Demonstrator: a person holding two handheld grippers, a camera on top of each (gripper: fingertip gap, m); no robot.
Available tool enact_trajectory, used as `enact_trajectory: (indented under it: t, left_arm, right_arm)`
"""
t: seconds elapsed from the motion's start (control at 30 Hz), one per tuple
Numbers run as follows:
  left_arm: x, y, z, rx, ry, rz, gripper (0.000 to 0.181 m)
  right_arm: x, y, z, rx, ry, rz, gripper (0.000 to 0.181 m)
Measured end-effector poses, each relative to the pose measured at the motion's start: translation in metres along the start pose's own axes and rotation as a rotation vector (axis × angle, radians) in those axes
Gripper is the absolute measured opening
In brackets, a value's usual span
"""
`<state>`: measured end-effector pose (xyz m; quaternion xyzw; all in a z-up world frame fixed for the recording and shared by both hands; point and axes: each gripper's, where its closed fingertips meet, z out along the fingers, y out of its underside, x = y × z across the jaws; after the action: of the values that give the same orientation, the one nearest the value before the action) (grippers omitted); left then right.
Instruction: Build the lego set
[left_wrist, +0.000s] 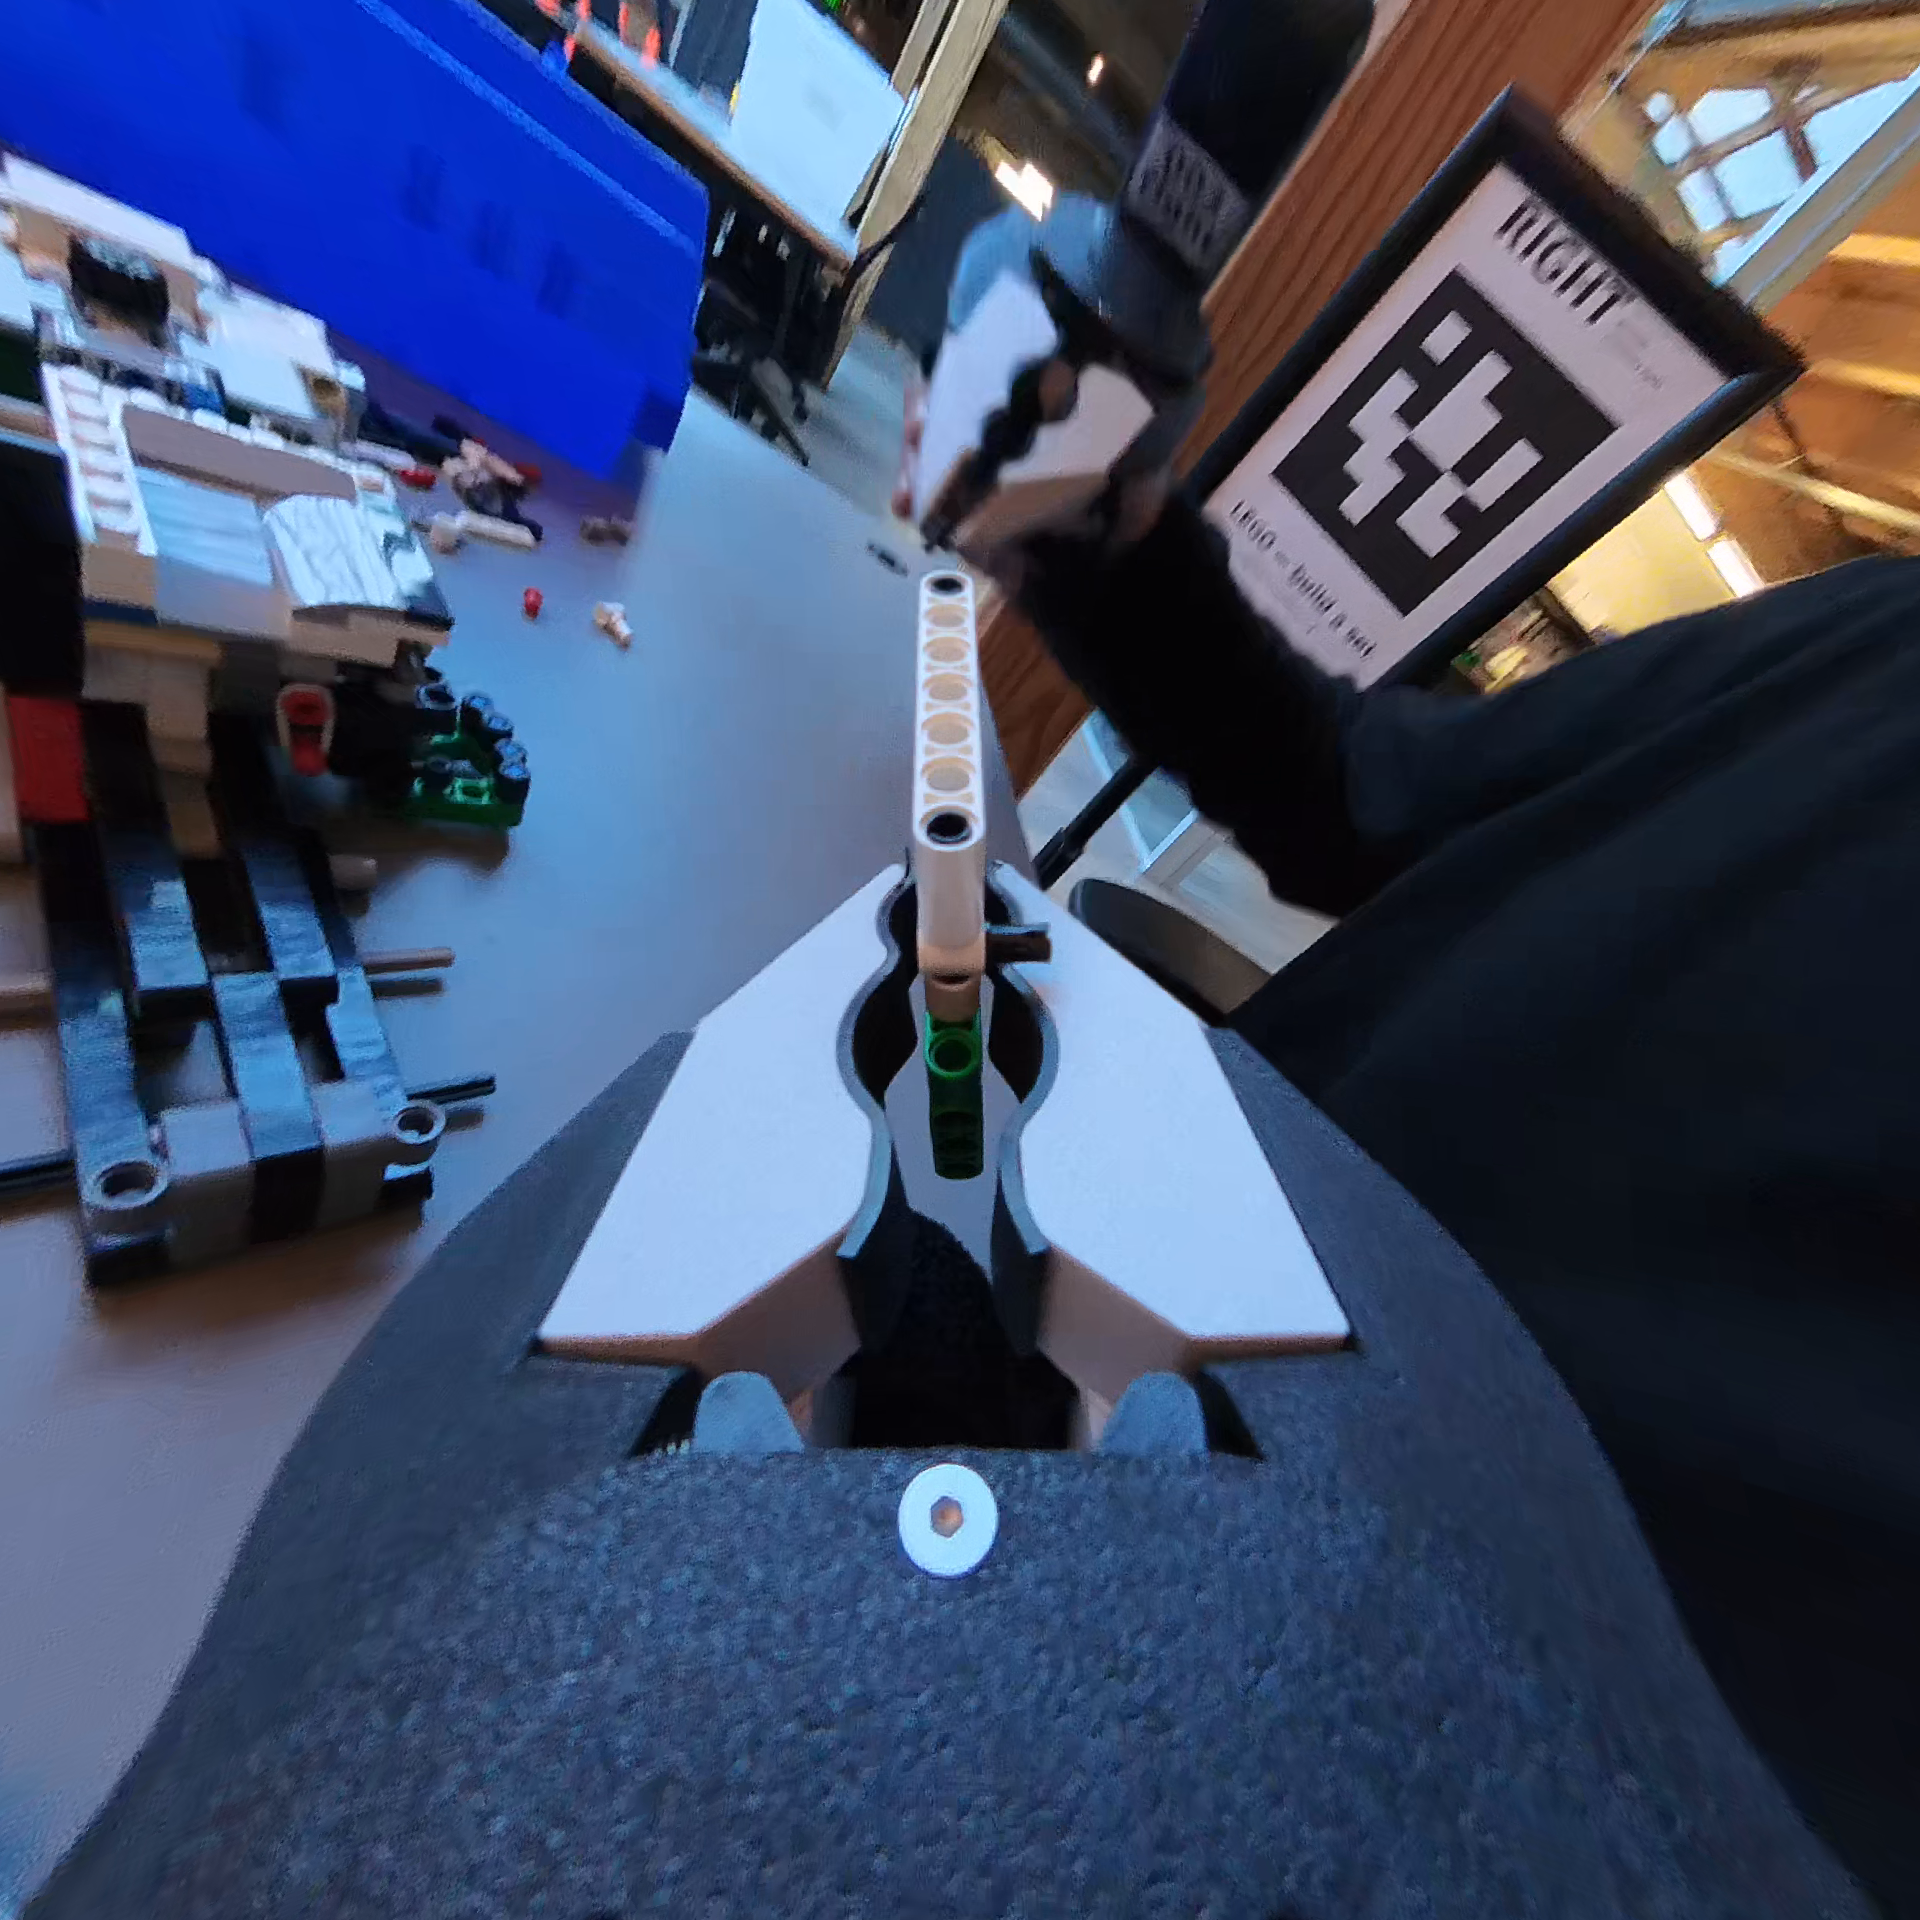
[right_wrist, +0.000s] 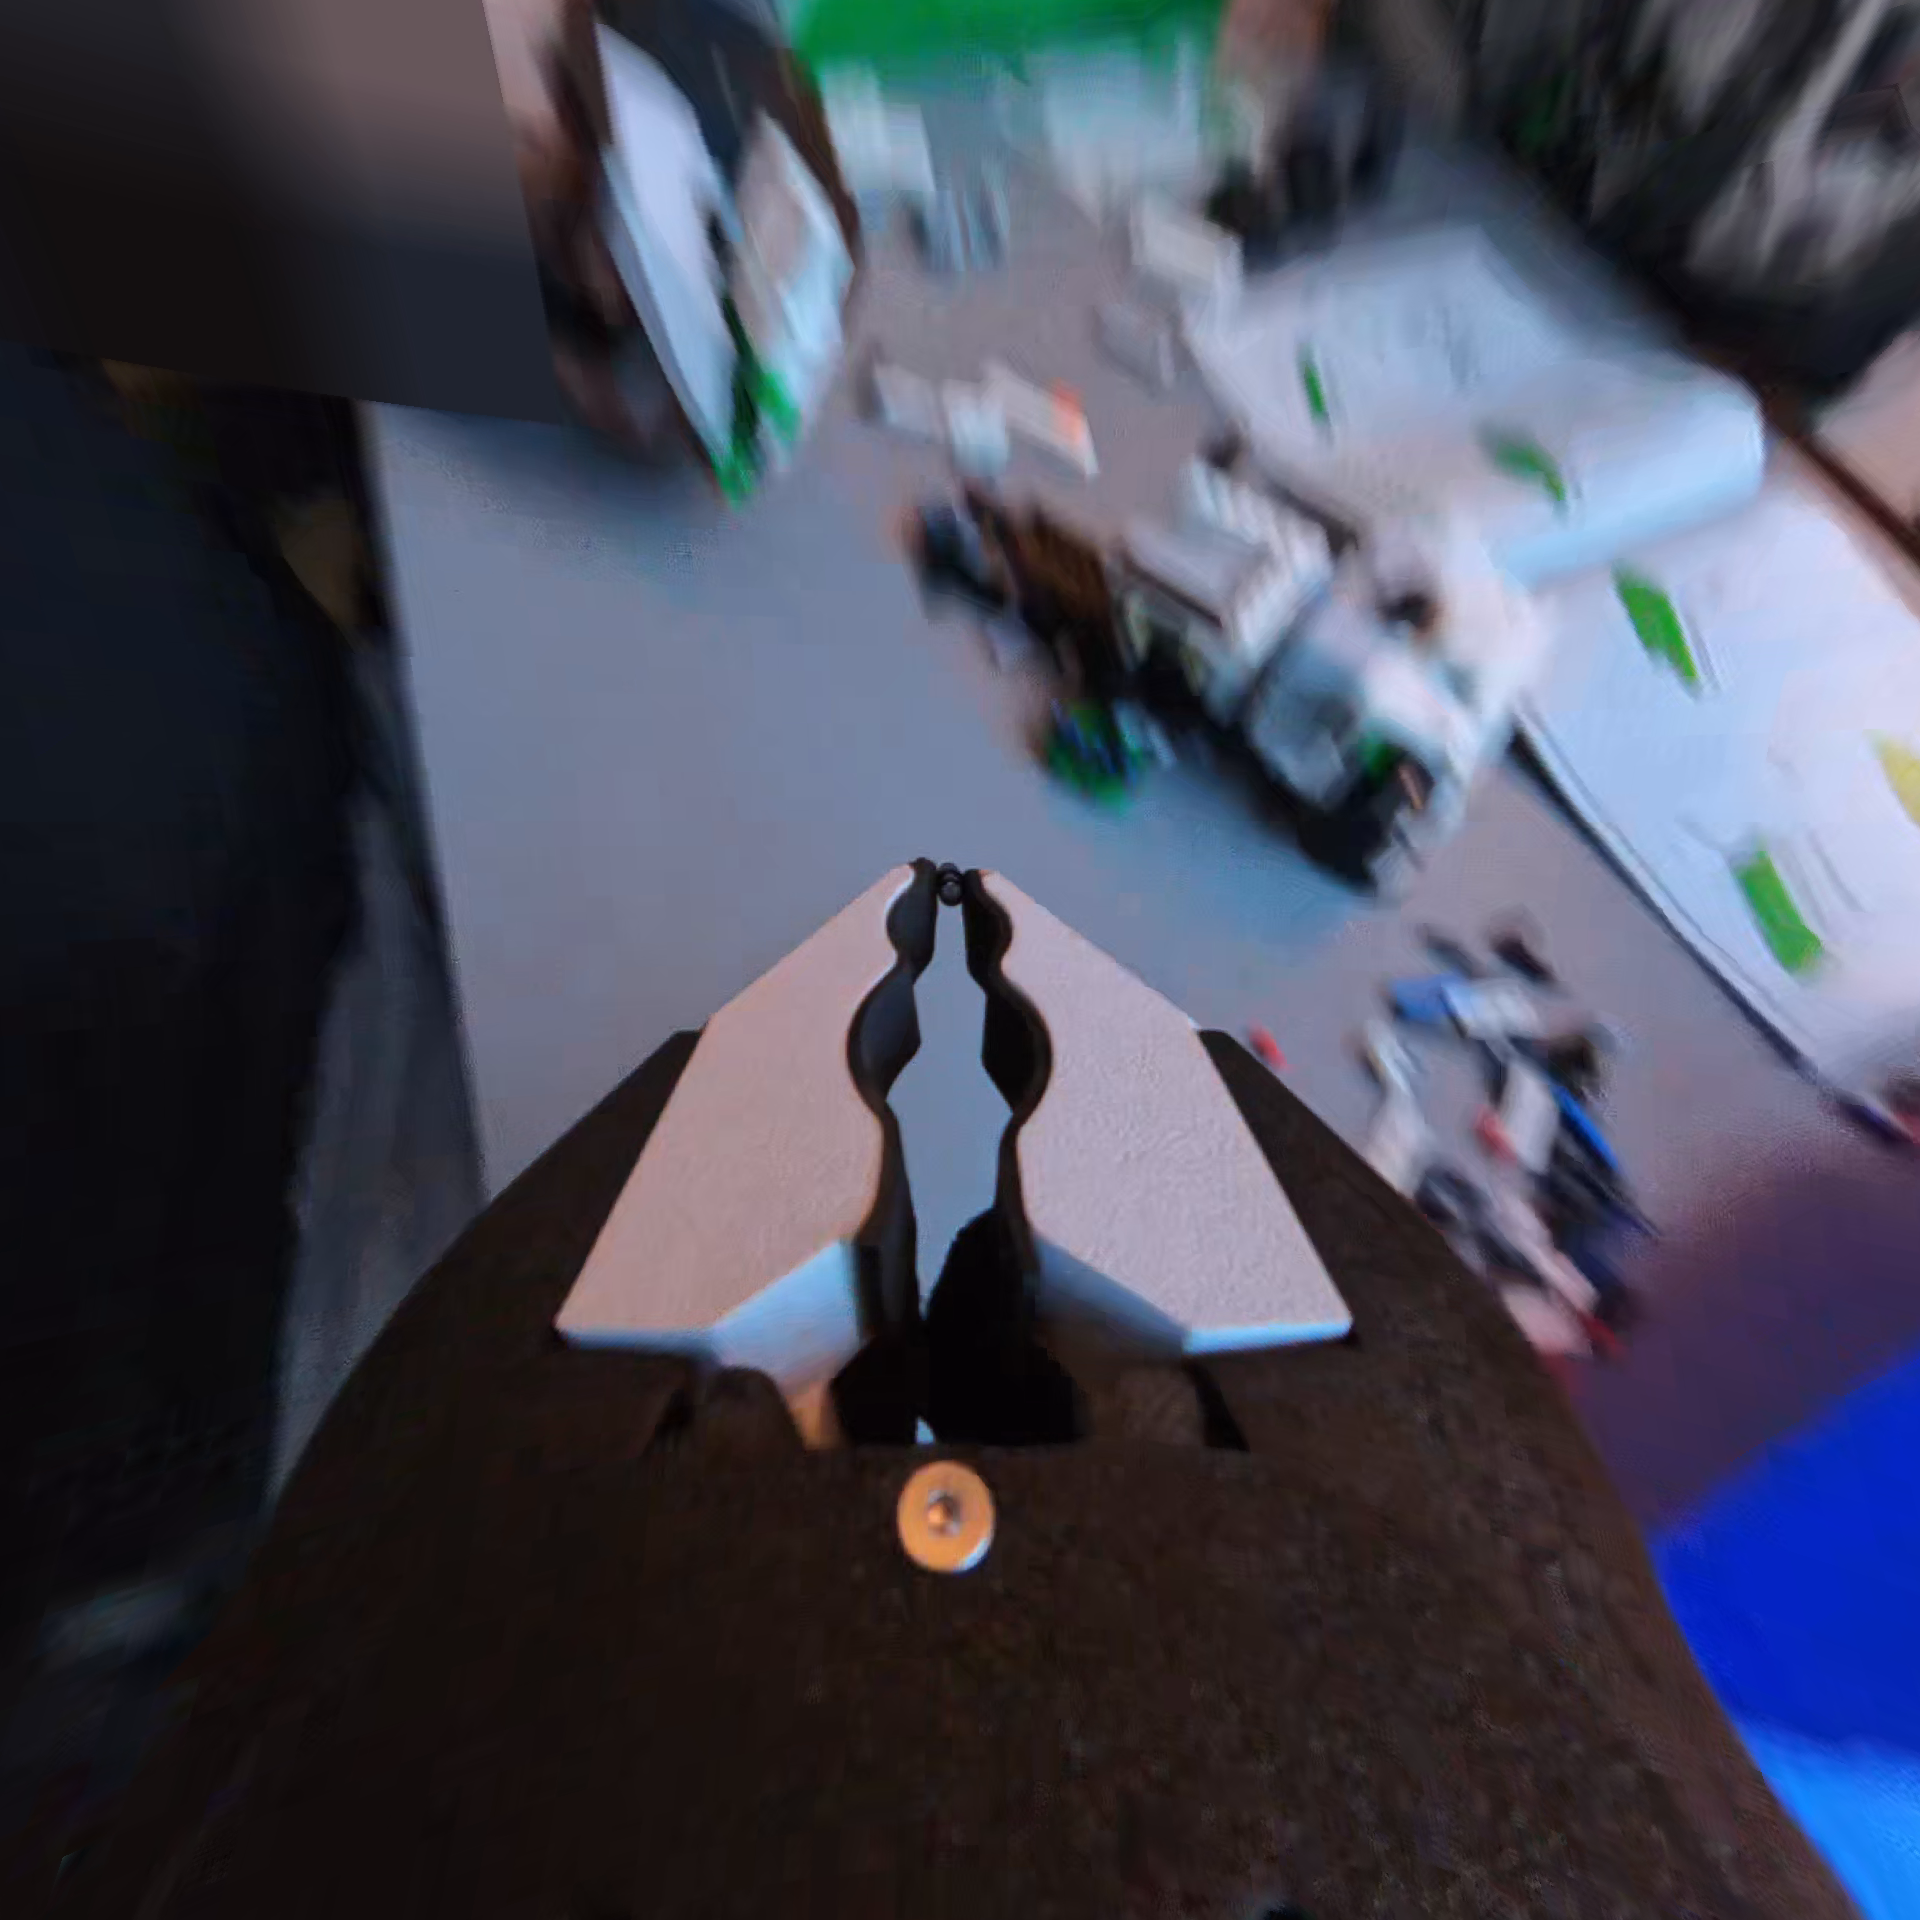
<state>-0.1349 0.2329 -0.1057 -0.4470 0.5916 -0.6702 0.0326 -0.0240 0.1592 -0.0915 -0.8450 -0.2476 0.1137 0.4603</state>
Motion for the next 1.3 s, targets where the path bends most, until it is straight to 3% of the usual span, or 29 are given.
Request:
enact_trajectory:
  t: [0.07,0.13,0.23,0.3,0.43,0.73,1.3]
  left_arm:
    - [0.008,-0.007,-0.001,0.053,0.050,0.005,0.007]
    - [0.012,-0.009,-0.002,0.070,0.078,0.003,0.007]
    - [0.016,-0.008,-0.001,0.070,0.096,0.019,0.007]
    - [0.019,-0.009,-0.001,0.076,0.106,0.028,0.007]
    - [0.020,-0.009,-0.001,0.079,0.112,0.030,0.007]
    - [0.016,-0.012,-0.001,0.101,0.102,0.022,0.007]
    - [0.021,-0.021,0.003,0.190,0.151,-0.060,0.006]
  right_arm:
    - [-0.026,-0.042,0.026,0.224,-0.042,0.112,0.004]
    - [-0.042,-0.058,0.055,0.293,-0.078,0.214,0.004]
    - [-0.053,-0.070,0.083,0.375,-0.149,0.314,0.004]
    - [-0.057,-0.061,0.097,0.328,-0.178,0.363,0.004]
    - [-0.054,-0.076,0.091,0.425,-0.179,0.404,0.004]
    - [-0.062,-0.070,0.102,0.407,-0.204,0.444,0.003]
    - [-0.060,-0.076,0.094,0.470,-0.250,0.506,0.003]
